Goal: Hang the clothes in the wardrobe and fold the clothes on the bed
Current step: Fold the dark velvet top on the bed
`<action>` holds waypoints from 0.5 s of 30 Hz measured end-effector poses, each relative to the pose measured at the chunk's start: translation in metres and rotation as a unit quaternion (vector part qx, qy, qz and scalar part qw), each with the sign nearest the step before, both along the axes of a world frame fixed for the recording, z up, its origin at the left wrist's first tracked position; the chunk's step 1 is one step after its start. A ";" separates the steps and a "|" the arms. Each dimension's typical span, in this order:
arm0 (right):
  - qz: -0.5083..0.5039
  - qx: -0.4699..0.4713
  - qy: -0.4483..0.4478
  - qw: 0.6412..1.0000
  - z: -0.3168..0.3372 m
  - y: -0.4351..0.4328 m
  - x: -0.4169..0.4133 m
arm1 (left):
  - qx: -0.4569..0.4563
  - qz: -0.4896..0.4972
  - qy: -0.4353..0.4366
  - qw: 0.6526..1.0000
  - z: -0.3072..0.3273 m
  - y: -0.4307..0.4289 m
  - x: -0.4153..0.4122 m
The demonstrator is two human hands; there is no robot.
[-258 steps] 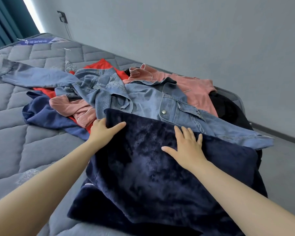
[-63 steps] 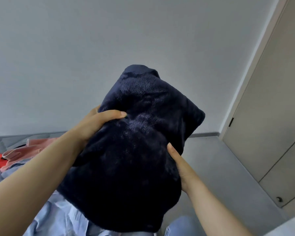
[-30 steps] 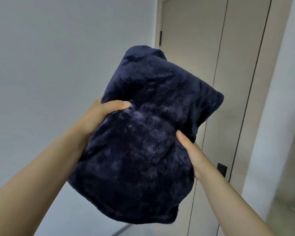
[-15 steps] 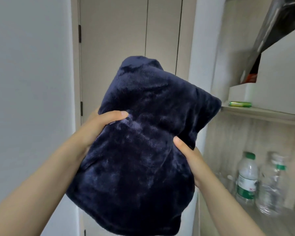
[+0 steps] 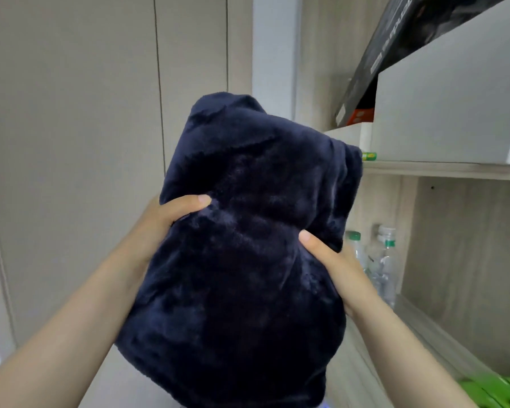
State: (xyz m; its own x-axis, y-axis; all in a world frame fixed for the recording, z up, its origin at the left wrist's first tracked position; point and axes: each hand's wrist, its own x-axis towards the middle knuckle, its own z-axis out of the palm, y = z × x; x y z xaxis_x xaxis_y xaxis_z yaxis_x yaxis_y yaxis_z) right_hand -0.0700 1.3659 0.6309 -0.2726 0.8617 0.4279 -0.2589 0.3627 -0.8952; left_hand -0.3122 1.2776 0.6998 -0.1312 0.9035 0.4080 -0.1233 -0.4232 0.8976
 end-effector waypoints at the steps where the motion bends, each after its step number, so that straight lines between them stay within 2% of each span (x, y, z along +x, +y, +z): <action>1: -0.018 0.002 0.006 1.000 -0.001 -0.006 -0.005 | 0.009 -0.027 0.001 1.000 0.000 0.002 -0.007; 3: -0.048 0.005 0.016 0.999 -0.004 -0.019 -0.015 | 0.019 -0.084 0.000 0.996 0.000 0.006 -0.018; 9: -0.153 -0.003 0.021 0.988 -0.014 -0.079 -0.025 | -0.040 -0.204 -0.021 0.978 0.000 0.015 -0.035; 15: -0.322 -0.013 0.031 0.946 -0.019 -0.161 0.014 | -0.031 -0.328 0.031 0.944 -0.005 0.008 0.010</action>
State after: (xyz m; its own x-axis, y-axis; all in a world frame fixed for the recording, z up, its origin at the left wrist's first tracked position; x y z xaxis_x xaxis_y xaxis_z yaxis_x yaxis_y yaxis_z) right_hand -0.0560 1.2048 0.6122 0.3382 0.8508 0.4021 -0.0447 0.4413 -0.8962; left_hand -0.3019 1.2856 0.6948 0.4872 0.8041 0.3407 -0.2867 -0.2212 0.9321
